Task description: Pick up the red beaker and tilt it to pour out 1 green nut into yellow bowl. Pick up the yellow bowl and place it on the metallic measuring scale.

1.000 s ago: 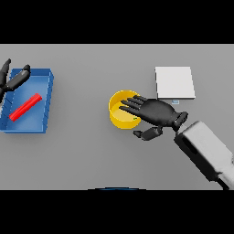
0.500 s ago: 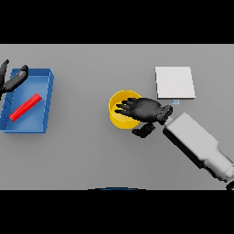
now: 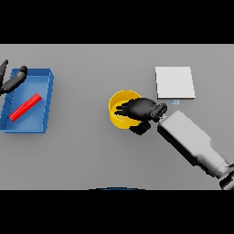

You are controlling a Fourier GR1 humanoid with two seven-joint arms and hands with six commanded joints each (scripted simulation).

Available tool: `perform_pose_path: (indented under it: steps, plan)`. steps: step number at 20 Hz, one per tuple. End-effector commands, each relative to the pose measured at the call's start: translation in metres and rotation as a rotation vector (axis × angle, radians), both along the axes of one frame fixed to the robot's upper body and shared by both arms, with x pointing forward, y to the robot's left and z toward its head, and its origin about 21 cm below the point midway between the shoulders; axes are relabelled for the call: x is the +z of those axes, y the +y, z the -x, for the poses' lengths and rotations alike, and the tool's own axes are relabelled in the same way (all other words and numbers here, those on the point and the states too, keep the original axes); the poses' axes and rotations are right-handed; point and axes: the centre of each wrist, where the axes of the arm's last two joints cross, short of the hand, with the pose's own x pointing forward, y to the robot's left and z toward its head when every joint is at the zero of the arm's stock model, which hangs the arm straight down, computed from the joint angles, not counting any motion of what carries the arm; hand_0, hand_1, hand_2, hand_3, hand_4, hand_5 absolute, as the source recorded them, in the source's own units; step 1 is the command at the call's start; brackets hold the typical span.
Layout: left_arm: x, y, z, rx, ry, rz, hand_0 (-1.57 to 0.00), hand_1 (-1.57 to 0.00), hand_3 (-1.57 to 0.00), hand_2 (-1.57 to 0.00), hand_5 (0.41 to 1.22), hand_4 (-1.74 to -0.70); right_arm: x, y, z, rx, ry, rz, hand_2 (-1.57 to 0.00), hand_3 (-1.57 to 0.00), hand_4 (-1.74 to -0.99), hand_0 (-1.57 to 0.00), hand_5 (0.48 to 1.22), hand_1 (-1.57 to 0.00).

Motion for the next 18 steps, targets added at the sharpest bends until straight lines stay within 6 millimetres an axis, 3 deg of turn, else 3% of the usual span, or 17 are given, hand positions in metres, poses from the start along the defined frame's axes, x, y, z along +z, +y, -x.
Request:
perform_pose_path:
  steps: [1, 2, 4, 7, 11, 18]
  plan:
    - [0.001, 0.002, 0.0, 0.003, -0.001, 0.003, 0.0, 0.0, 0.0, 0.0, 0.691, -0.71, 0.002, 0.0, -0.001, 0.008, -0.004, 0.006, -0.18, -0.17, -1.387, -0.29, 0.873, -0.24]
    - [0.0, 0.001, -0.001, 0.006, 0.0, 0.009, 0.0, 0.0, 0.0, 0.0, 0.692, -0.72, -0.001, -0.001, -0.001, 0.022, -0.011, 0.014, -0.31, -0.26, -1.42, -0.54, 0.943, -0.47]
    - [-0.001, -0.001, 0.0, 0.006, 0.008, 0.008, 0.0, 0.0, 0.0, 0.0, 0.692, -0.72, -0.002, -0.003, -0.001, 0.031, -0.005, 0.01, -0.69, -0.46, -1.512, -0.91, 1.043, -0.87]
    - [0.0, -0.005, 0.001, 0.007, -0.009, 0.013, 0.0, 0.0, 0.0, 0.0, 0.696, -0.72, -0.002, -0.003, 0.0, 0.045, 0.002, -0.004, -1.12, -0.83, -1.614, -1.23, 1.13, -1.21]
    - [0.005, -0.003, -0.001, -0.003, -0.005, 0.0, 0.0, 0.0, 0.0, 0.0, 0.695, -0.72, 0.0, 0.001, -0.002, 0.052, -0.024, -0.008, -1.24, -1.18, -1.689, -1.43, 1.184, -1.42]
    - [0.001, 0.0, 0.001, 0.002, 0.013, -0.002, 0.0, 0.0, 0.0, 0.0, 0.696, -0.72, 0.015, -0.014, -0.002, 0.026, -0.02, -0.064, -1.33, -1.34, -1.73, -1.54, 1.213, -1.54]
